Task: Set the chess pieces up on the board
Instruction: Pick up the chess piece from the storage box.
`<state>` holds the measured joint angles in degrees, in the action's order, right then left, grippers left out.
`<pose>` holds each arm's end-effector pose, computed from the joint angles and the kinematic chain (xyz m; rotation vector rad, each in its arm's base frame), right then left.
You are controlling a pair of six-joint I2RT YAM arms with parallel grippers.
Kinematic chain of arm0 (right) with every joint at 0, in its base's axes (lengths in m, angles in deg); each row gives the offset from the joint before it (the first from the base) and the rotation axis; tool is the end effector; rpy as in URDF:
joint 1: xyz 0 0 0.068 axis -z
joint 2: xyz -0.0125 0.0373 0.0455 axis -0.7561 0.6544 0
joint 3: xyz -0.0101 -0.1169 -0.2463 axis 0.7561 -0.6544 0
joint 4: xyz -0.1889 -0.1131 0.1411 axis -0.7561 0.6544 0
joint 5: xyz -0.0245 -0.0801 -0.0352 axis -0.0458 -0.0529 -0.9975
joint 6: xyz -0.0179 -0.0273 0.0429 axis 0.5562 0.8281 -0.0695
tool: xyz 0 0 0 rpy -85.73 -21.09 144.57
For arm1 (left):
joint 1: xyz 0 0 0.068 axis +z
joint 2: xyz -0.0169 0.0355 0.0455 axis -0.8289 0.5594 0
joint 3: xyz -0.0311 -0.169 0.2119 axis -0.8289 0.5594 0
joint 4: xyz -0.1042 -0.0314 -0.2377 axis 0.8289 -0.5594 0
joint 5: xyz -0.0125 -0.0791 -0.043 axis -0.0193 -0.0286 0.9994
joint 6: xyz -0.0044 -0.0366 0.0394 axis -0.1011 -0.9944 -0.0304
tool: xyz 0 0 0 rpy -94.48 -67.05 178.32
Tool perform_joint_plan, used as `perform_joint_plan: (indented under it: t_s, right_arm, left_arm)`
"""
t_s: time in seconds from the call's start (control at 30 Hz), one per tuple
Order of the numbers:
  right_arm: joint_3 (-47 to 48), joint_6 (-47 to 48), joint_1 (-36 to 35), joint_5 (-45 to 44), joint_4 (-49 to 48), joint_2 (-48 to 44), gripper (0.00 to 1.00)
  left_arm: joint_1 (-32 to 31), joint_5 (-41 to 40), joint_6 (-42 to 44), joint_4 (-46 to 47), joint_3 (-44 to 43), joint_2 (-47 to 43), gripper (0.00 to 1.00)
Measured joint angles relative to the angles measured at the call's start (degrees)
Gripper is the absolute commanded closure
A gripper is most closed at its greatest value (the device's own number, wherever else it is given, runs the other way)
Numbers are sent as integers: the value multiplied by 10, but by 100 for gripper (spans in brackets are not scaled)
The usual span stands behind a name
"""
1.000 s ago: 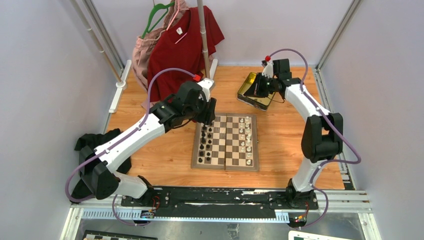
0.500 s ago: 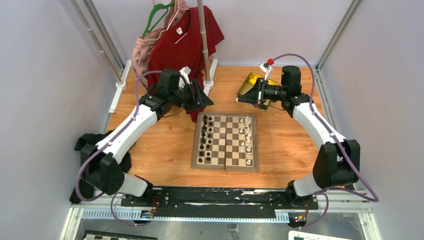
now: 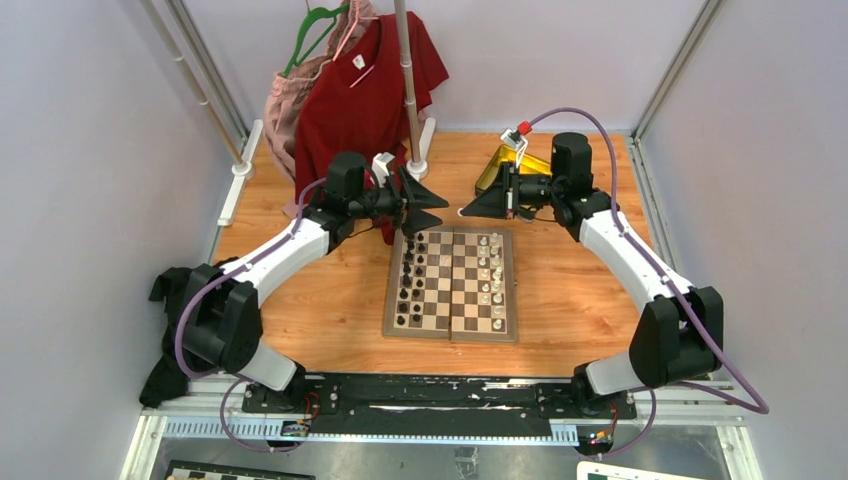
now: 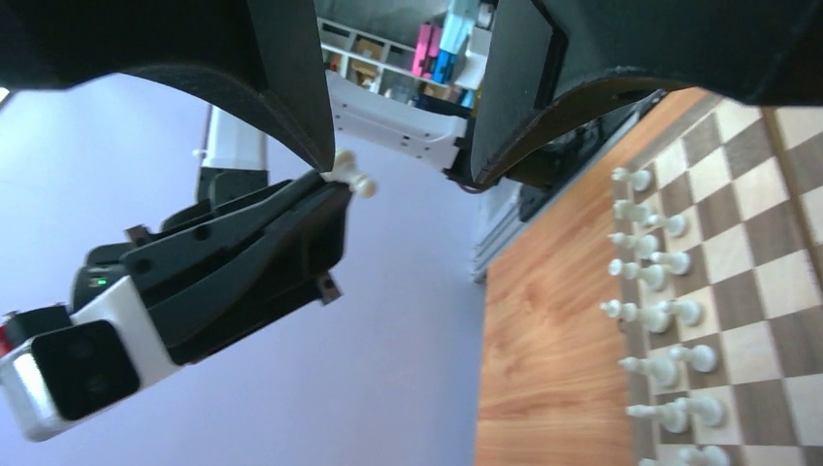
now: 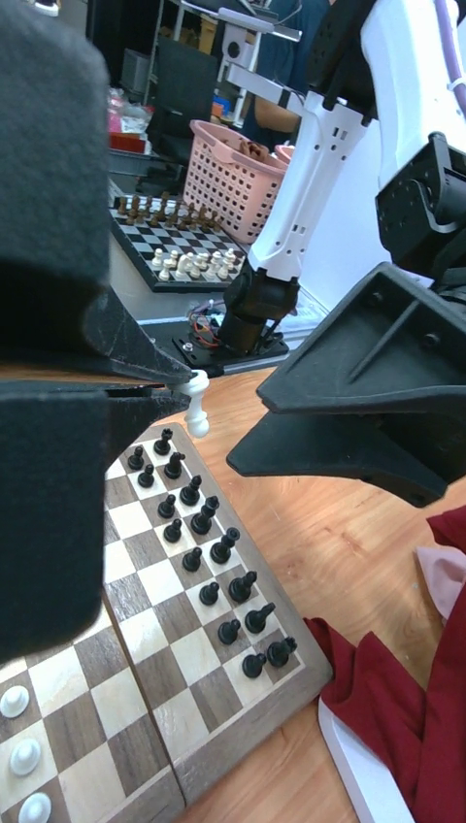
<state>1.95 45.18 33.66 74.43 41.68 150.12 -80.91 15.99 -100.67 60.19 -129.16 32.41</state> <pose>0.2966 0.1160 0.3438 -0.7615 1.7719 1.5272 0.2974 -0.1655 0.2852 -0.4661 2.3255 -1.8056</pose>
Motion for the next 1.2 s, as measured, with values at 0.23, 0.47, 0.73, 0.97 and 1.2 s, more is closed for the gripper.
perform_joint_plan:
  t_s: [0.23, 0.47, 0.73, 0.97, 1.2]
  right_arm:
    - [0, 27, -18, 1, 37, -21, 100]
    - [-2, 11, -21, 9, 14, -50, 100]
    - [-13, -36, -22, 26, -46, -56, 100]
    - [-11, -15, -22, 28, -26, -72, 100]
    - [-10, 21, -22, 25, 0, -90, 100]
  left_arm:
    - [0, 19, -79, 65, 9, 0, 40]
    - [0, 26, -132, 94, 24, 0, 48]
    - [-5, 31, -226, 166, 31, 0, 53]
    - [-35, 33, -293, 228, 31, 0, 55]
    - [-41, 34, -311, 242, 31, -1, 56]
